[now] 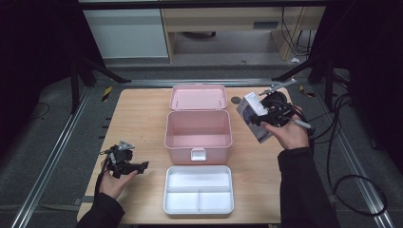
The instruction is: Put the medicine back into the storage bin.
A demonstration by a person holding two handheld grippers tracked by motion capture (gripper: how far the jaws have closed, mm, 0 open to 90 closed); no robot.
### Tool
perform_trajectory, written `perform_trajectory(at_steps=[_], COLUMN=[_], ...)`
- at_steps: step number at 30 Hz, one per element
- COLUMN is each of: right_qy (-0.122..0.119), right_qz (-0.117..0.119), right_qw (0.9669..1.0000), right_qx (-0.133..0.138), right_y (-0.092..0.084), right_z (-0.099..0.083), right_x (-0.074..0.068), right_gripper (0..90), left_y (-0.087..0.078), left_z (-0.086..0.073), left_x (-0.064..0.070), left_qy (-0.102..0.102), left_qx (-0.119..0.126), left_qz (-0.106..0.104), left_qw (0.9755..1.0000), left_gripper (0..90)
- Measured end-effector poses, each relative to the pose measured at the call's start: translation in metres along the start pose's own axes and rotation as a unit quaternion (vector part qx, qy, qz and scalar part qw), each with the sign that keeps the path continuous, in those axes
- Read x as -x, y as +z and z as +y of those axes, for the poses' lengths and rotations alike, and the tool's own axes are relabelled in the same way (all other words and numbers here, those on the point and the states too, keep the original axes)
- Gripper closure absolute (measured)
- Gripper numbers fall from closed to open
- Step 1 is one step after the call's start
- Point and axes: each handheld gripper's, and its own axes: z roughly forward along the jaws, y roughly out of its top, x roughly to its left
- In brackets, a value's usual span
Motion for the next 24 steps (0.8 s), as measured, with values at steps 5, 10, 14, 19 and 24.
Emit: perform_trajectory(at_steps=[5,10,14,19,24], right_qy=[-0.016,-0.029,-0.034,-0.044,-0.058], right_qz=[0.016,0.026,0.031,0.044,0.049], right_qw=[0.9997,0.9992,0.9989,0.9981,0.9970], right_qx=[0.008,0.002,-0.001,-0.001,-0.008], right_y=[0.003,0.015,0.023,0.032,0.045], right_z=[0.025,0.040,0.053,0.066,0.074], right_x=[-0.012,-0.022,-0.028,-0.037,-0.047], right_gripper=[56.4,56.5,56.5,56.5,56.5], left_y=[0.001,0.001,0.001,0.001,0.002], left_z=[0.000,0.000,0.000,0.000,0.000], left_x=[0.000,0.000,0.000,0.000,0.000], left_qy=[0.001,0.002,0.003,0.006,0.006], left_qx=[-0.003,-0.002,-0.001,-0.002,-0.003], left_qz=[0.000,0.000,0.000,0.001,0.000], left_qw=[1.0000,1.0000,1.0000,1.0000,1.0000], left_gripper=[25.1,25.2,25.4,26.1,26.1])
